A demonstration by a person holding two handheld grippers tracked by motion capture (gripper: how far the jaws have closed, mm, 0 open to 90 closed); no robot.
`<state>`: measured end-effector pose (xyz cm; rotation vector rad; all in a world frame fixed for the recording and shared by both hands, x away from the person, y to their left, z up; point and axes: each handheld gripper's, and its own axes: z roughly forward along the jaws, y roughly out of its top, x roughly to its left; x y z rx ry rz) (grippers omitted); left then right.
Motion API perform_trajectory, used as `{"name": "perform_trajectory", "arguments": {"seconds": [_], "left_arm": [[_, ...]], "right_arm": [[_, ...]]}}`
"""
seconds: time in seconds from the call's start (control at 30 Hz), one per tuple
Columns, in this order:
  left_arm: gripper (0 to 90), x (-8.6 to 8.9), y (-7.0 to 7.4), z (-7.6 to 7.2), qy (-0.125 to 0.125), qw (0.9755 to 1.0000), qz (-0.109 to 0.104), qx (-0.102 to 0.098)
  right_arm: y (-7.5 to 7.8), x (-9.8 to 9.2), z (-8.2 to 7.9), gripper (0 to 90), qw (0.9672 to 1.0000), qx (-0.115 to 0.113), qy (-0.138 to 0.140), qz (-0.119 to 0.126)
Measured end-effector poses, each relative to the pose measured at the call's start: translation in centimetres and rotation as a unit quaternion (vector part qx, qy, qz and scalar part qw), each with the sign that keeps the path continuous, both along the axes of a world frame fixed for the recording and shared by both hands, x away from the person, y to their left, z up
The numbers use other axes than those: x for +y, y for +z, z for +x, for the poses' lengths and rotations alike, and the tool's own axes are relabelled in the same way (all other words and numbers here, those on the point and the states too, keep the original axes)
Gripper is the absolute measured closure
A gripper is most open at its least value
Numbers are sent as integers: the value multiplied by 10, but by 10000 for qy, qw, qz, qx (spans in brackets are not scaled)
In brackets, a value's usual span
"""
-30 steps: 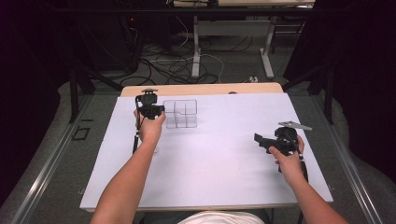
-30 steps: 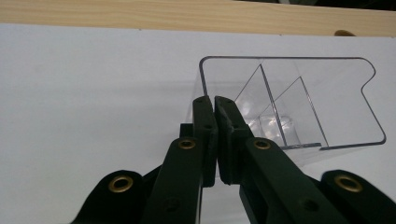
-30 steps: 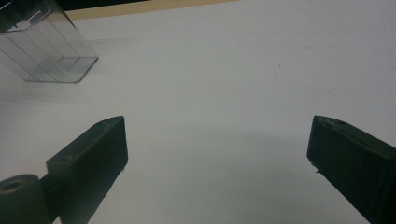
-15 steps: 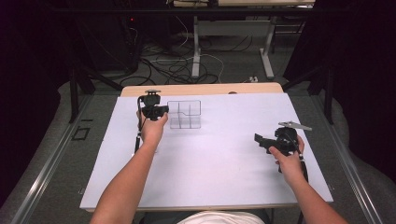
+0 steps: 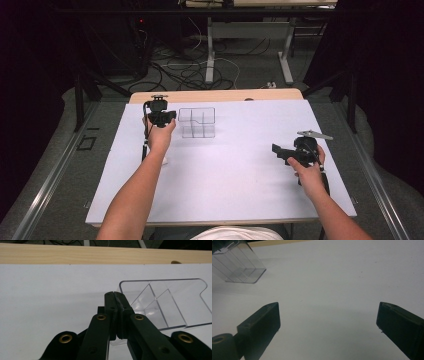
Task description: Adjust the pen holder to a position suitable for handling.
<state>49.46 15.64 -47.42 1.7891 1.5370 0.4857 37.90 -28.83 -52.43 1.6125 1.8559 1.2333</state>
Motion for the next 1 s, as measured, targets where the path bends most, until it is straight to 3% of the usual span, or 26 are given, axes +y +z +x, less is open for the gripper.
{"name": "perform_trajectory", "arguments": {"seconds": [0.1,0.2,0.47,0.87,1.0], "left_arm": [[900,-4,-4,2,-100,9999,-13,4],[900,-7,-6,3,-117,9998,161,21],[900,-9,-9,5,-240,9997,111,-14],[900,-33,-10,-1,-434,9989,128,-74],[900,-41,-11,-3,-445,9989,39,-122]], "right_arm": [[-1,0,0,48,10000,-10,-15,-27],[-2,-1,0,48,10000,14,-14,-31],[-3,-1,1,49,10000,19,4,-29],[-3,0,1,49,10000,42,7,-24],[-3,1,1,49,10000,47,18,-22]]}}
